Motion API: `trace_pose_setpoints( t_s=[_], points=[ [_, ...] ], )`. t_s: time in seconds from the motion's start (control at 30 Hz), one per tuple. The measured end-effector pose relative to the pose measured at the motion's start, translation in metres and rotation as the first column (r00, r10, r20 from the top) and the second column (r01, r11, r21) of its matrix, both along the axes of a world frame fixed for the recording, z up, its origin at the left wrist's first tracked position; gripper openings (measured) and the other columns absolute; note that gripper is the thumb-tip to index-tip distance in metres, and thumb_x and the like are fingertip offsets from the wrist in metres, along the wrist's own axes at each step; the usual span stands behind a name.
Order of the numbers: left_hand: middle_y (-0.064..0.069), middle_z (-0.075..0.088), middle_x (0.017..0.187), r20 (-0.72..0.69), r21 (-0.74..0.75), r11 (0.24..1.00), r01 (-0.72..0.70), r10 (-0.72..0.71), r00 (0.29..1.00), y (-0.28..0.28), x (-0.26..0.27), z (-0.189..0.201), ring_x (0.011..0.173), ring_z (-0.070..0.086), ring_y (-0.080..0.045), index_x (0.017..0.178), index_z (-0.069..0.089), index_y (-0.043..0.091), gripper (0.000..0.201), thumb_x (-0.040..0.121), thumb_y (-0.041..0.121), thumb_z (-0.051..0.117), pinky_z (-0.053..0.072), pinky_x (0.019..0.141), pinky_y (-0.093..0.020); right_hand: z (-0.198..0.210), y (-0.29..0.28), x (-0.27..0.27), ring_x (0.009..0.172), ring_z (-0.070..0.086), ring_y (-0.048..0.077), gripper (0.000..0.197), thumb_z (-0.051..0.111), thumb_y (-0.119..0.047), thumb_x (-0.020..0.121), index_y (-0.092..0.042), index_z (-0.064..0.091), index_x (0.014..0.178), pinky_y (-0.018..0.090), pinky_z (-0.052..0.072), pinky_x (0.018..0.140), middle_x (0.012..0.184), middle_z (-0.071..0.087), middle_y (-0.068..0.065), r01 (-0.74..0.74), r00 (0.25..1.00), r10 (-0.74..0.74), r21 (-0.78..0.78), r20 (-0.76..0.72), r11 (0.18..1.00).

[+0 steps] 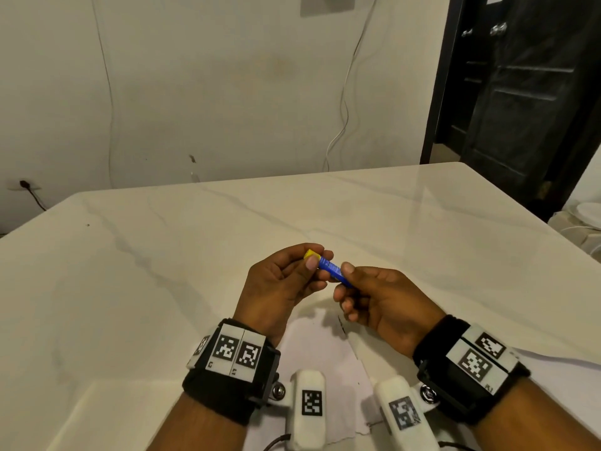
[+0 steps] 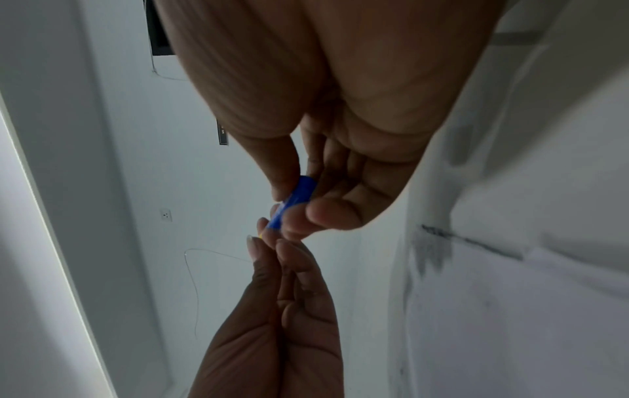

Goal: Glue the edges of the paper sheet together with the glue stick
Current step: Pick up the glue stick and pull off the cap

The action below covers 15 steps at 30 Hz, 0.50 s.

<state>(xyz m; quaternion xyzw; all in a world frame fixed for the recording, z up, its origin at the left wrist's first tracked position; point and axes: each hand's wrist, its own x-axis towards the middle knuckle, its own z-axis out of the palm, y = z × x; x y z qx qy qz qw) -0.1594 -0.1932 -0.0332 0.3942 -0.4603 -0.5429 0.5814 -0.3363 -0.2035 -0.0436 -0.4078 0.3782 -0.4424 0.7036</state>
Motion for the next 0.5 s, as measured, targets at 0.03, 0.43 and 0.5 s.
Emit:
trace_pose_setpoints(
  t_s=[0.03, 0.43, 0.5],
  points=[
    [-0.012, 0.075, 0.106, -0.001, -0.001, 1.0, -0.001, 0.001, 1.0, -0.0001, 0.0001, 0.0, 0.075, 0.069, -0.014, 0.106, 0.069, 0.006, 0.019, 0.09, 0.012, 0.061, 0.058, 0.074, -0.023, -0.0017, -0.0007, -0.0005, 0.061, 0.059, 0.017, 0.026, 0.066, -0.018, 0.09, 0.001, 0.071, 0.106, 0.026, 0.051, 0.059, 0.08, 0.068, 0.013, 0.011, 1.0, -0.011, -0.025, 0.011, 1.0],
    [-0.011, 0.074, 0.107, 0.05, -0.029, 0.999, -0.024, 0.025, 0.998, 0.0007, 0.0017, 0.0027, 0.081, 0.07, -0.016, 0.109, 0.069, 0.005, 0.02, 0.093, 0.012, 0.06, 0.057, 0.073, -0.026, -0.0028, -0.0036, -0.0019, 0.062, 0.06, 0.018, 0.03, 0.068, -0.018, 0.084, 0.003, 0.071, 0.107, 0.027, 0.055, 0.06, 0.08, 0.067, 0.014, 0.029, 0.995, -0.025, -0.039, 0.097, 0.999],
    [-0.009, 0.075, 0.106, 0.054, -0.032, 0.996, -0.081, 0.082, 0.995, 0.0017, 0.0057, 0.0079, 0.081, 0.069, -0.017, 0.109, 0.07, 0.007, 0.02, 0.093, 0.015, 0.061, 0.057, 0.071, -0.027, -0.0014, -0.0047, -0.0041, 0.066, 0.062, 0.018, 0.036, 0.07, -0.012, 0.077, 0.002, 0.07, 0.109, 0.027, 0.056, 0.063, 0.083, 0.068, 0.015, 0.057, 0.99, -0.047, -0.075, 0.135, 0.996]
  ],
)
